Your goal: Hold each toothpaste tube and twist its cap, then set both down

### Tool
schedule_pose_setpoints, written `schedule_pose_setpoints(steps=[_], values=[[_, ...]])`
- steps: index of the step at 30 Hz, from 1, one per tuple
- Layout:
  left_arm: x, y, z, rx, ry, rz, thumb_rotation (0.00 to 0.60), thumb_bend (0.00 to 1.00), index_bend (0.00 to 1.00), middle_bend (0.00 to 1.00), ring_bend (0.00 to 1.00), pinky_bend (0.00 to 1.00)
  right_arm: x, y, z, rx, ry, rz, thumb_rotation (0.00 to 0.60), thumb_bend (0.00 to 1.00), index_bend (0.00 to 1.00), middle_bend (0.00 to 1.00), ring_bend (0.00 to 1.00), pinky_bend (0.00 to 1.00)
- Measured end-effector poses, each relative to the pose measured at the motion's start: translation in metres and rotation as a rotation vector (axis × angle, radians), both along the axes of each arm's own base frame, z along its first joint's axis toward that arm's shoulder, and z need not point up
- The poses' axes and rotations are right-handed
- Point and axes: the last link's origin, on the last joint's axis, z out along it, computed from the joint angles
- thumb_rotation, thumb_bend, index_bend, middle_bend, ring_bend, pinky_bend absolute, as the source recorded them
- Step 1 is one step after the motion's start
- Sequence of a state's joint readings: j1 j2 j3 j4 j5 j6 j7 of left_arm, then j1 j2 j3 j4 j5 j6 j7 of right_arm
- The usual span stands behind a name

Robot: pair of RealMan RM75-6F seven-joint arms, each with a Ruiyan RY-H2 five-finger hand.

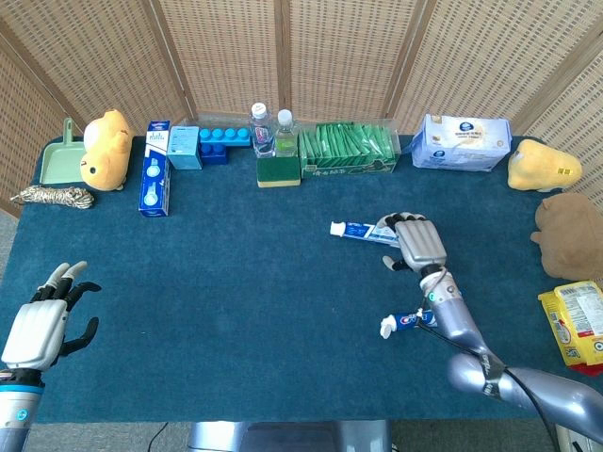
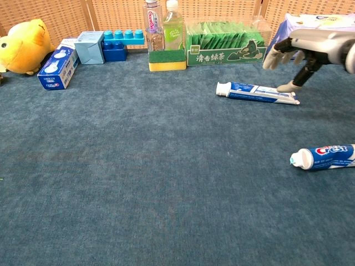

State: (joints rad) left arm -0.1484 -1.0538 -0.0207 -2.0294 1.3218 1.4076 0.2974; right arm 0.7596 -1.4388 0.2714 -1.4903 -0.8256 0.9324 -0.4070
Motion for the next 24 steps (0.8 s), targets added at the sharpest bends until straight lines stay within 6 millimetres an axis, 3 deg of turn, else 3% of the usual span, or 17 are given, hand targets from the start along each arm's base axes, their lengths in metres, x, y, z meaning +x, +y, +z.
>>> schedule_pose_setpoints(steps=[12, 15, 17, 20, 24], values=[[0.0, 0.001, -0.003, -0.02, 0.004, 0.011, 0.6, 0.38, 0.27, 0.08, 0.0, 0.16, 0.009, -0.027, -0.021, -0.028, 0.035, -0.019, 0.6, 0.25, 0.25, 0.28, 0.21, 0.25], [0.0, 0.0, -0.003, -0.023, 0.005, 0.016, 0.6, 0.38, 0.27, 0.08, 0.0, 0.15, 0.01, -0.03, -0.027, -0.014, 0.044, -0.022, 0.596, 0.32, 0.25, 0.27, 0.21, 0.25], [0.0, 0.0, -0.003, -0.025, 0.006, 0.019, 0.6, 0.38, 0.27, 0.07, 0.0, 0.15, 0.011, -0.031, -0.032, 0.013, 0.054, -0.021, 0.507, 0.46, 0.25, 0.26, 0.2, 0.24], [0.0, -0.001, -0.002, -0.027, 0.011, 0.021, 0.6, 0.38, 0.27, 0.07, 0.0, 0.15, 0.014, -0.035, -0.036, 0.06, 0.064, -0.024, 0.336, 0.6, 0.24, 0.26, 0.18, 0.24], [0.0, -0.002, -0.001, -0.023, 0.013, 0.022, 0.6, 0.38, 0.27, 0.06, 0.0, 0.15, 0.02, -0.043, -0.036, 0.103, 0.068, -0.028, 0.269, 0.63, 0.25, 0.26, 0.17, 0.24]])
